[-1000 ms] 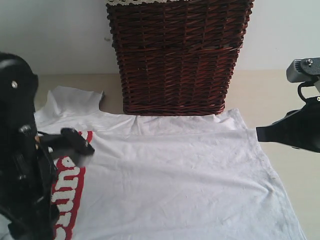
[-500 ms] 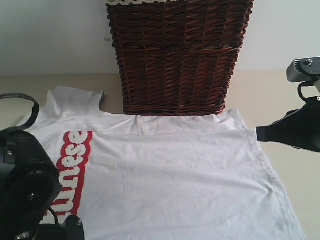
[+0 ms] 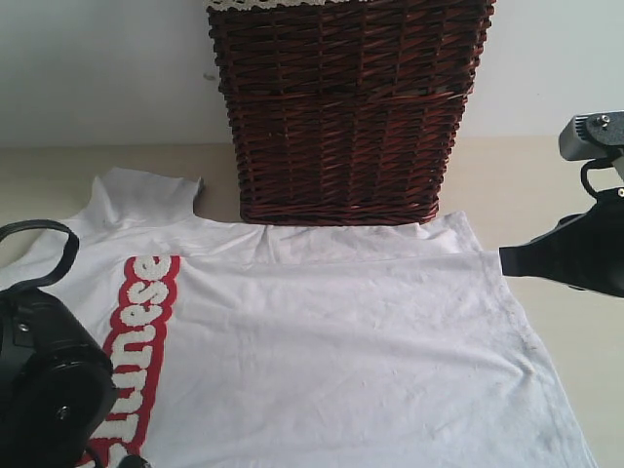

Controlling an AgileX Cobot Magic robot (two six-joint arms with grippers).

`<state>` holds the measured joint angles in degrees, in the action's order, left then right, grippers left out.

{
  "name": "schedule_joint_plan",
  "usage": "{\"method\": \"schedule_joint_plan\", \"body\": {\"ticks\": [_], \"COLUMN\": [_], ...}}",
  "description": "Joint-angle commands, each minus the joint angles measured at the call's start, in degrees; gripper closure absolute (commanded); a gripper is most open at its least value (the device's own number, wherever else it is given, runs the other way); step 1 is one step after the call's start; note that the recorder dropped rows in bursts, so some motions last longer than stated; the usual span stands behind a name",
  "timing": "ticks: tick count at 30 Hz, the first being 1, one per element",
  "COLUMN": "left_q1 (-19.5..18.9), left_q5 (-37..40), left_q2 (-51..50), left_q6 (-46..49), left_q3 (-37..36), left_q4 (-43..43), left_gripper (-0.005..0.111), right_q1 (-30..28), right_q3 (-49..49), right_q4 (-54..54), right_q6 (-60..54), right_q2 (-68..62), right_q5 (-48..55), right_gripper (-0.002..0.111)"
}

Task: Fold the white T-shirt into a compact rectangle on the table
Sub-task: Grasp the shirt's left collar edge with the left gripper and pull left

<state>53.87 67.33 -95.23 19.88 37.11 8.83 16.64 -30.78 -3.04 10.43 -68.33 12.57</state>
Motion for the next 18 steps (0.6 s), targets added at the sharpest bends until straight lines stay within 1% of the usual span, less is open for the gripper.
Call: {"method": "schedule_joint_plan", "body": {"ticks": [1, 3, 5, 10, 16, 18], "left_q1": [0.2, 0.2, 0.2, 0.2, 0.2, 0.2], "left_q5": [1.6, 2.6, 2.6, 2.6, 2.6, 2.6], "left_q2": [-0.1, -0.1, -0.1, 0.1, 0.1, 0.1], "left_q6": [0.1, 0.1, 1.8, 10.0, 11.0, 11.0], "left_q3": [-0.3, 0.0, 0.8, 2.2, 2.2, 2.2], "left_q4": [1.5, 4.2, 8.9, 21.5, 30.3, 34.5], "left_gripper": [0.107, 0.107, 0.107, 0.107, 0.107, 0.107], "right_q1": [-0.4, -0.4, -0.4, -0.4, -0.4, -0.4], "right_q3": [0.2, 0.2, 0.2, 0.2, 0.2, 0.2], "right_q4": [0.2, 0.2, 0.2, 0.2, 0.2, 0.2], "right_q6": [-0.2, -0.2, -0.2, -0.2, -0.2, -0.2], "right_q2": [0.3, 0.3, 0.3, 0.3, 0.3, 0.3], "right_q5": [-0.5, -0.5, -0.5, -0.3, -0.3, -0.3], "right_gripper": [0.108, 0.108, 0.108, 0.108, 0.108, 0.108]}}
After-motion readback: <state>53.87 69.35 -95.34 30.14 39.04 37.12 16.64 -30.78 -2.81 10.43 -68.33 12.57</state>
